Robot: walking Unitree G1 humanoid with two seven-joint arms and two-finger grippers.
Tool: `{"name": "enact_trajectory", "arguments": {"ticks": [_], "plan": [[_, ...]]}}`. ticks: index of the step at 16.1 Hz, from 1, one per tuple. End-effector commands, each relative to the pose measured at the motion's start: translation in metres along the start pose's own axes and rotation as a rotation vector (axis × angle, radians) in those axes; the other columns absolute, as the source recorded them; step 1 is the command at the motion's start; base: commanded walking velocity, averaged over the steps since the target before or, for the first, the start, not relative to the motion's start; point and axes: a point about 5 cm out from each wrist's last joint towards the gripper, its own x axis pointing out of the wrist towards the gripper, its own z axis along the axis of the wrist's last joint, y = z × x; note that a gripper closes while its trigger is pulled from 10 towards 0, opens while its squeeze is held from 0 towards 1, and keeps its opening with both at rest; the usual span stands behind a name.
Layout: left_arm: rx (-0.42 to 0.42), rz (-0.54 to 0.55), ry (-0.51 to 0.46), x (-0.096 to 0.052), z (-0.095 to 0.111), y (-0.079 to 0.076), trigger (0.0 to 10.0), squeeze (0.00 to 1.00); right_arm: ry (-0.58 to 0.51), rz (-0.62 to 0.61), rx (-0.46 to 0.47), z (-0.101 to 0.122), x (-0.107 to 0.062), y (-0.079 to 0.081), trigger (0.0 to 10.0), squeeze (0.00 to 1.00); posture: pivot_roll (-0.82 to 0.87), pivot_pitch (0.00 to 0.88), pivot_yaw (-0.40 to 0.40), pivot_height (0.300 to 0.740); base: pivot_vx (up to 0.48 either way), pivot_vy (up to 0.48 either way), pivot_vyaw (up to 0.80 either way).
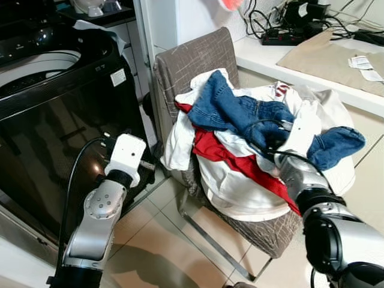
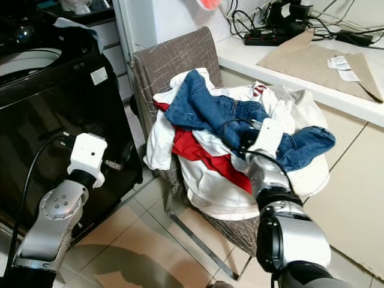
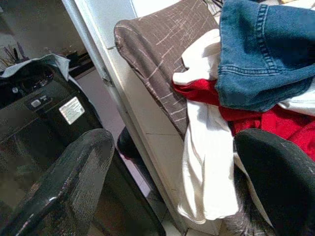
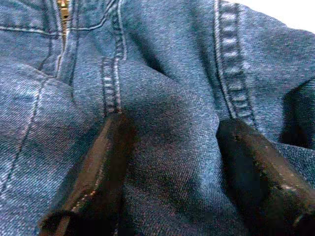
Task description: Clothes washing
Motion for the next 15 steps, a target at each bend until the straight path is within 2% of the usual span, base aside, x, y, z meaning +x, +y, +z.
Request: {"name": "enact_trajectory", "arguments": {"ticks": [1, 3, 11, 15], "plan": [[0.009, 0.0, -0.002, 0.003, 0.003, -0.001, 10.0, 0.0, 0.025, 0.035, 0.004, -0.006, -0.001, 0.009, 0.0, 0.0, 0.03, 0.0, 0.045, 0.74, 0.0, 0.0, 0.0], [0.008, -0.002, -0.001, 0.004, 0.003, -0.001, 10.0, 0.0, 0.042, 0.036, 0.027, -0.007, -0.001, 0.009, 0.0, 0.0, 0.02, 0.0, 0.042, 0.74, 0.0, 0.0, 0.0], [0.008, 0.003, 0.008, 0.003, 0.002, -0.003, 10.0, 0.0, 0.016, 0.079, 0.012, 0.0, 0.0, 0.015, 0.0, 0.0, 0.02, 0.0, 0.033, 0.74, 0.0, 0.0, 0.0], [0.006, 0.008, 0.003, 0.006, 0.003, -0.003, 10.0, 0.0, -0.128, 0.16, -0.04, 0.03, 0.0, 0.027, 0.0, 0.0, 0.02, 0.0, 0.028, 0.74, 0.0, 0.0, 0.0]]}}
